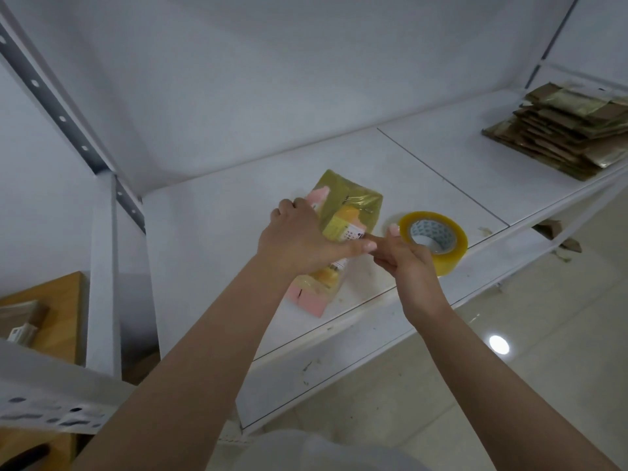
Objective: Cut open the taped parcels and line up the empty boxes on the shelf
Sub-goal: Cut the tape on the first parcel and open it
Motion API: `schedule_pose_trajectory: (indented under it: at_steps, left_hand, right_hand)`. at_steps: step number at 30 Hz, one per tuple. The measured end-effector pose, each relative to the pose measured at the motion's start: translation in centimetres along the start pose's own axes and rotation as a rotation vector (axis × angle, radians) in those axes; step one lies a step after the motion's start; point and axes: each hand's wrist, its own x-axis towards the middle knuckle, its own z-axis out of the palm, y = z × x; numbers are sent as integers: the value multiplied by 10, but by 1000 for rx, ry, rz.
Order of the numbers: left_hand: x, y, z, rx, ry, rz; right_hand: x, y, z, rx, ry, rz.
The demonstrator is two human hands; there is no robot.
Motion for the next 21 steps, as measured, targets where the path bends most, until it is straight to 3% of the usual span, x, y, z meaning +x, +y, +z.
schedule_pose_trajectory:
  at_steps: [4,8,10,15,18,21]
  left_hand:
    - [7,4,0,207,47,70]
    - [11,-4,-7,431,46,253]
    - [12,-7,-13,513,14,399]
    - [14,-9,-20,610,-64,625]
    - [15,-10,-22,627,-17,598]
    - [11,-16,-21,427,212,470]
  right_hand:
    - [4,-7,-11,-157,-31,-41]
    - [19,-16,-31,-923,80,-528]
    - [25,-26,-37,-1180,8,-663]
    - [26,-52,-30,-1521,-426,-499]
    - [27,-52,-22,-1543,-368,-543]
    - [33,-50,-16,-1490,-156,-444]
